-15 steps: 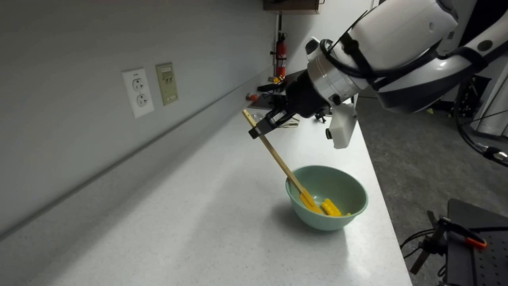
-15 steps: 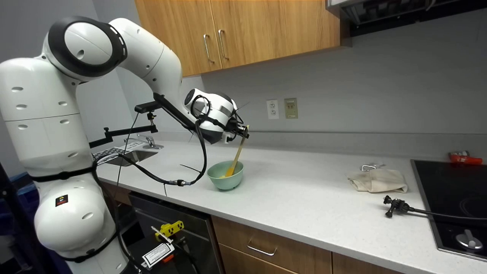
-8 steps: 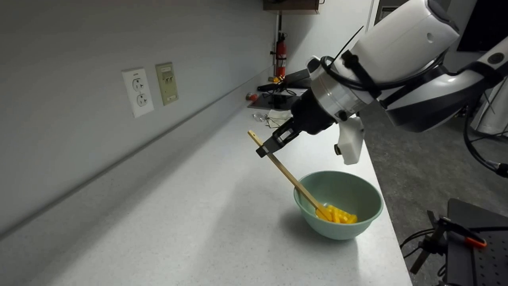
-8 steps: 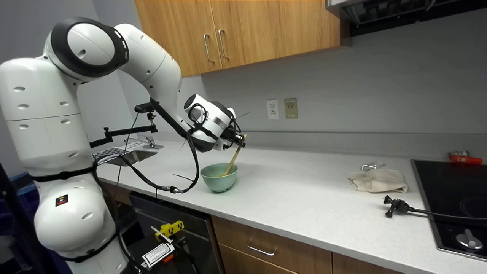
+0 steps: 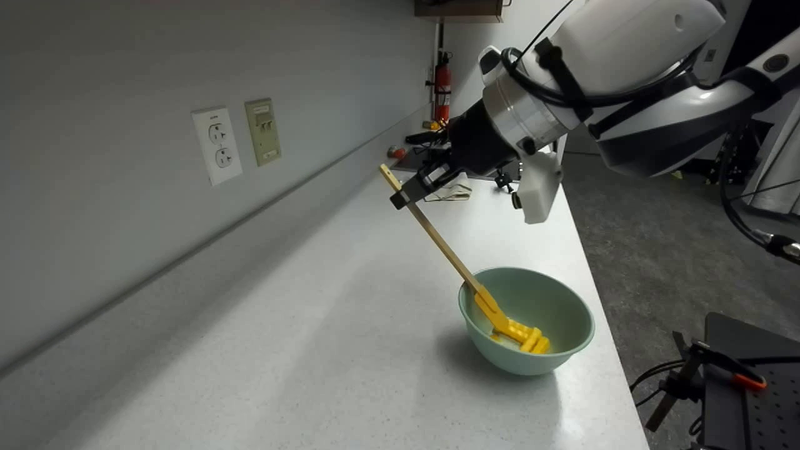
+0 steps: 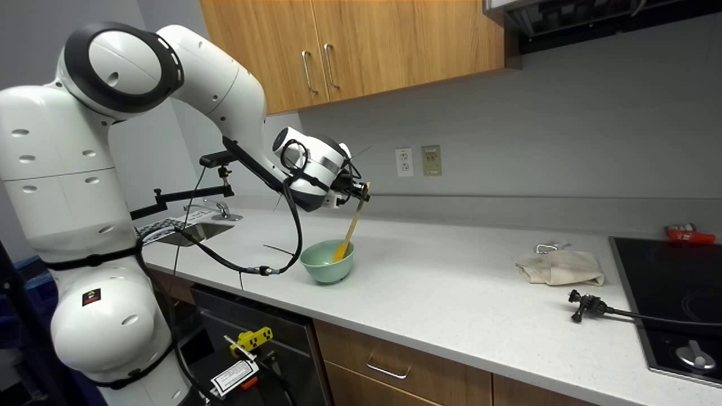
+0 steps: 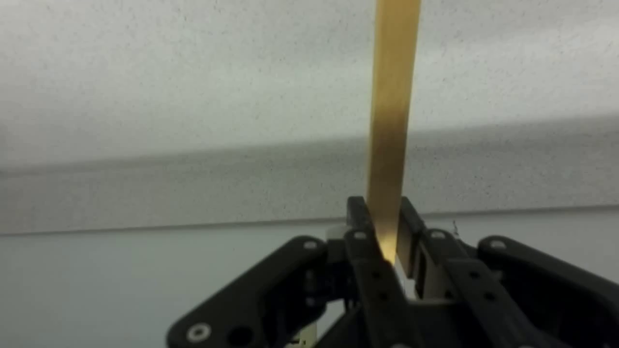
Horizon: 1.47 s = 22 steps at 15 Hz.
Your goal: Use the wooden spatula to stir the contents in the blue bowl
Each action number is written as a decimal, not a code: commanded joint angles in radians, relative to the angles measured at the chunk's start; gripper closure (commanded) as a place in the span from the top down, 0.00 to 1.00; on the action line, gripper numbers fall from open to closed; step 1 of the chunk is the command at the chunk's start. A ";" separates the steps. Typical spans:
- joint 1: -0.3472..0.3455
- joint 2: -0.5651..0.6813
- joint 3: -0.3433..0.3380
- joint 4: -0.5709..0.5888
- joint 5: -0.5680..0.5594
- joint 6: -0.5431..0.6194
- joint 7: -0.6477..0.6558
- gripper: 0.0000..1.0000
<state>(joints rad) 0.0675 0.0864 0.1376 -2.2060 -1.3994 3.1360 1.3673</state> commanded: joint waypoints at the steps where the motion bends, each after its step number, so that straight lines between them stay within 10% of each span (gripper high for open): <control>1: 0.007 -0.017 -0.006 0.047 -0.092 -0.030 0.081 0.04; 17: -0.001 0.001 0.006 -0.019 -0.031 -0.012 0.034 0.04; 18: -0.001 0.002 0.007 -0.026 -0.016 -0.011 0.025 0.42; 22: -0.002 0.002 0.010 -0.042 0.012 -0.010 0.015 0.65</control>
<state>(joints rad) 0.0675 0.0948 0.1435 -2.2327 -1.4261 3.1218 1.4166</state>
